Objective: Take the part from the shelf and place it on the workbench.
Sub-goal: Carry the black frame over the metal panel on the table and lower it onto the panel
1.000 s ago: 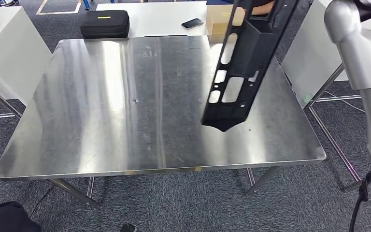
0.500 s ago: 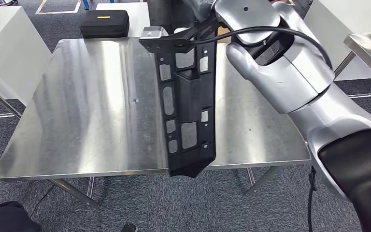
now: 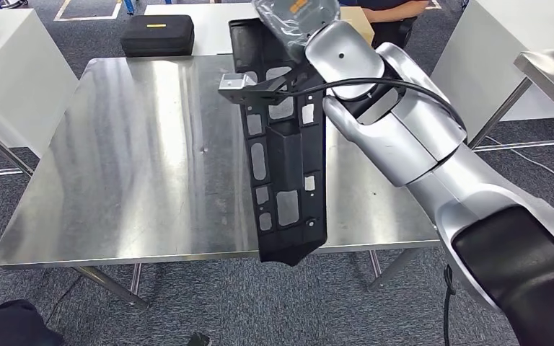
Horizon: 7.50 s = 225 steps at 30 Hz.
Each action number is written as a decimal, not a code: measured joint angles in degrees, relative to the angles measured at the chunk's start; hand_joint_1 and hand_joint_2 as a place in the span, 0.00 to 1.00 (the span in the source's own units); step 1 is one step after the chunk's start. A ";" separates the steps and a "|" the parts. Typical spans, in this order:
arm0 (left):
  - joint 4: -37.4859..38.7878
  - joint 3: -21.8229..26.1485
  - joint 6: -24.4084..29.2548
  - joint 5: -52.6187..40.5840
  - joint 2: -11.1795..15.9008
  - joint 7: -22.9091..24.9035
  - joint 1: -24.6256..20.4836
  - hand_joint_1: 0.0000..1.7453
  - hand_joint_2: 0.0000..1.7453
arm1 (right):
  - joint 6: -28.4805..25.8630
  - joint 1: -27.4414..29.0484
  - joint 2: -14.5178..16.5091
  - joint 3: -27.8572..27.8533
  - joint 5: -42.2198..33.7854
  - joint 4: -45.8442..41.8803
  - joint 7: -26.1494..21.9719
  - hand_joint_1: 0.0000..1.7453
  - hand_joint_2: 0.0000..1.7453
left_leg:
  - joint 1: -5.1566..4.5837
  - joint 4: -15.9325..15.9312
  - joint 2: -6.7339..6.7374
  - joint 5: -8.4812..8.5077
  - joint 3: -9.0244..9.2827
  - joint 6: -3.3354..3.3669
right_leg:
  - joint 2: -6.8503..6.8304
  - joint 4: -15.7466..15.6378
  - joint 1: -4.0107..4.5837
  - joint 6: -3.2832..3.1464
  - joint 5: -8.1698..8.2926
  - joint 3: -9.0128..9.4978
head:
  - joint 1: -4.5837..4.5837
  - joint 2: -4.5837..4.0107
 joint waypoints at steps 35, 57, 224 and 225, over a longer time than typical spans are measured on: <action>0.01 -3.06 -0.71 4.48 -1.21 1.20 -0.06 0.00 1.00 | -5.56 -9.54 10.28 -3.65 6.76 17.33 -2.07 1.00 1.00 | -0.01 -0.02 0.09 -0.01 -0.01 0.00 | 0.04 0.04 0.00 0.01 0.00 -0.03 | 0.02 0.00; 0.02 -6.58 -0.61 4.03 -1.93 3.10 -0.11 0.00 1.00 | -10.33 -13.13 11.79 -0.50 4.71 25.98 -3.94 1.00 1.00 | -0.01 -0.01 0.13 -0.01 0.01 0.00 | 0.04 0.04 -0.01 0.01 0.01 -0.04 | 0.01 0.00; -0.07 -27.06 -3.62 17.57 -1.78 3.35 0.43 0.00 0.00 | -15.24 -25.86 -1.21 3.92 -9.63 29.97 -7.01 0.00 0.00 | -0.09 0.07 -0.33 0.01 -0.10 0.05 | -0.28 -0.06 -0.09 0.02 0.00 0.02 | 0.00 0.00; -0.05 -26.97 -3.19 18.03 -1.53 2.84 0.69 0.00 0.00 | -15.77 -26.35 -3.39 2.99 -10.56 29.44 -7.19 0.00 0.00 | -0.10 0.08 -0.38 0.01 -0.12 0.06 | -0.31 -0.07 -0.10 0.02 0.01 0.03 | 0.01 0.00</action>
